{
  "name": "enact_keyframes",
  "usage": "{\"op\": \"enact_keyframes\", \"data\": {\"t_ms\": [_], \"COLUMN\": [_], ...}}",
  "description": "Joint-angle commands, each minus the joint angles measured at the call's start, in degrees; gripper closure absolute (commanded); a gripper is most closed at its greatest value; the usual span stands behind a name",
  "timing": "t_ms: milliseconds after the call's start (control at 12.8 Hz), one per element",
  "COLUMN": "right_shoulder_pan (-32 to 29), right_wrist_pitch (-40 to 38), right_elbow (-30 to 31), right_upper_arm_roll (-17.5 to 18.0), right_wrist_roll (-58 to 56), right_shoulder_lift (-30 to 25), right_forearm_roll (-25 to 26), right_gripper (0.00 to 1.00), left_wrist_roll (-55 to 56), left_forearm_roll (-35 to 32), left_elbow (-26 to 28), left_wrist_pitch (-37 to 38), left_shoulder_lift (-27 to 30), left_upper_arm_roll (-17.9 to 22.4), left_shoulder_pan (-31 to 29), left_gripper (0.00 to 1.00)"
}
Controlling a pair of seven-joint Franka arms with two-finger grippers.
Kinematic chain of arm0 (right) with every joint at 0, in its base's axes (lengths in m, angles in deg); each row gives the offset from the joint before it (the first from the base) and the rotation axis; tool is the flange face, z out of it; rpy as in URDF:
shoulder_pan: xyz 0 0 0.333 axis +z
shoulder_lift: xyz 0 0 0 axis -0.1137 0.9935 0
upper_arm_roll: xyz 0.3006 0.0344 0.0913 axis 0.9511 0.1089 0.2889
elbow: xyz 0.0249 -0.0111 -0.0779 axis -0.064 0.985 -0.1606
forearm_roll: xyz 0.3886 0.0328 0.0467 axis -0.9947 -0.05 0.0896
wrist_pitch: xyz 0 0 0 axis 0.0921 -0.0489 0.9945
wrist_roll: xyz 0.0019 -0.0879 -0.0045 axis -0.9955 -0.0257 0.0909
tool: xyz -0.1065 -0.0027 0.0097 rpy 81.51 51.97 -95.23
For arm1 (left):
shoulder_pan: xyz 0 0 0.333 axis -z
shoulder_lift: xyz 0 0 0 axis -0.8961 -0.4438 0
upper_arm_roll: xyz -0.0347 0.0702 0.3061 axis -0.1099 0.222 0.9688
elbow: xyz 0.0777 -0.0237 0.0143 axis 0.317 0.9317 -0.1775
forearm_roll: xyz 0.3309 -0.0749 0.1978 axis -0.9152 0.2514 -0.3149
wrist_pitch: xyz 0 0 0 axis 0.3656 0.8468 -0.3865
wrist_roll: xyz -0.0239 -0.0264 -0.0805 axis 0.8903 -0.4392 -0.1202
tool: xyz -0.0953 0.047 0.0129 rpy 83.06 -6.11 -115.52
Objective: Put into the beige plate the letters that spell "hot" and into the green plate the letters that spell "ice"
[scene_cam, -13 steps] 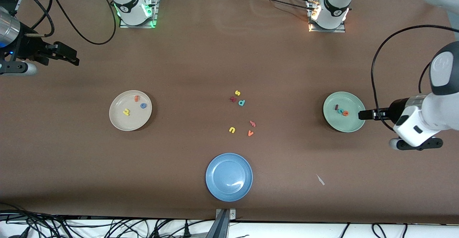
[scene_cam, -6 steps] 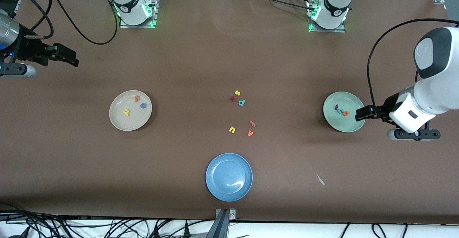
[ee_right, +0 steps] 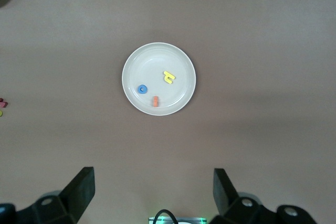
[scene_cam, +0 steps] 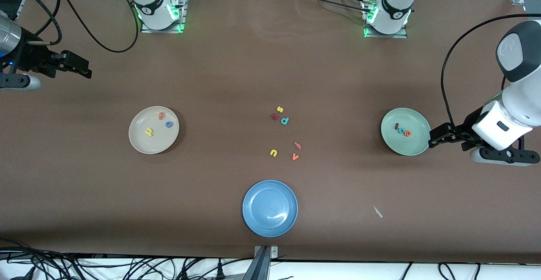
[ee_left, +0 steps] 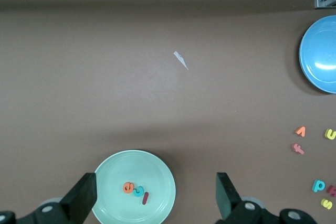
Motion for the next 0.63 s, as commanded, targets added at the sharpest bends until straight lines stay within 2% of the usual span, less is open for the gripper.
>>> {"op": "enact_keyframes", "data": {"t_ms": [0,78,549], "right_shoulder_pan": [0.73,0.73,0.55], "right_wrist_pitch": [-1.08,-1.16,-1.25], "right_elbow": [-1.90,-1.90,-1.90], "right_upper_arm_roll": [-0.17,-0.17,-0.44], "right_wrist_roll": [0.23,0.23,0.31], "right_shoulder_lift": [0.85,0.85,0.85], "right_forearm_roll": [1.04,1.31,1.32], "right_gripper": [0.00,0.00,0.00], "left_wrist_roll": [-3.16,-3.95,-4.05], "left_forearm_roll": [0.29,-0.06,-2.09], "left_elbow": [0.68,-0.64,-1.44], "left_wrist_pitch": [3.62,6.26,8.21], "left_shoulder_lift": [1.74,1.57,2.62], "left_upper_arm_roll": [0.88,0.89,0.80], "left_shoulder_pan": [-0.05,-0.05,-0.93], "left_gripper": [0.01,0.01,0.00]}}
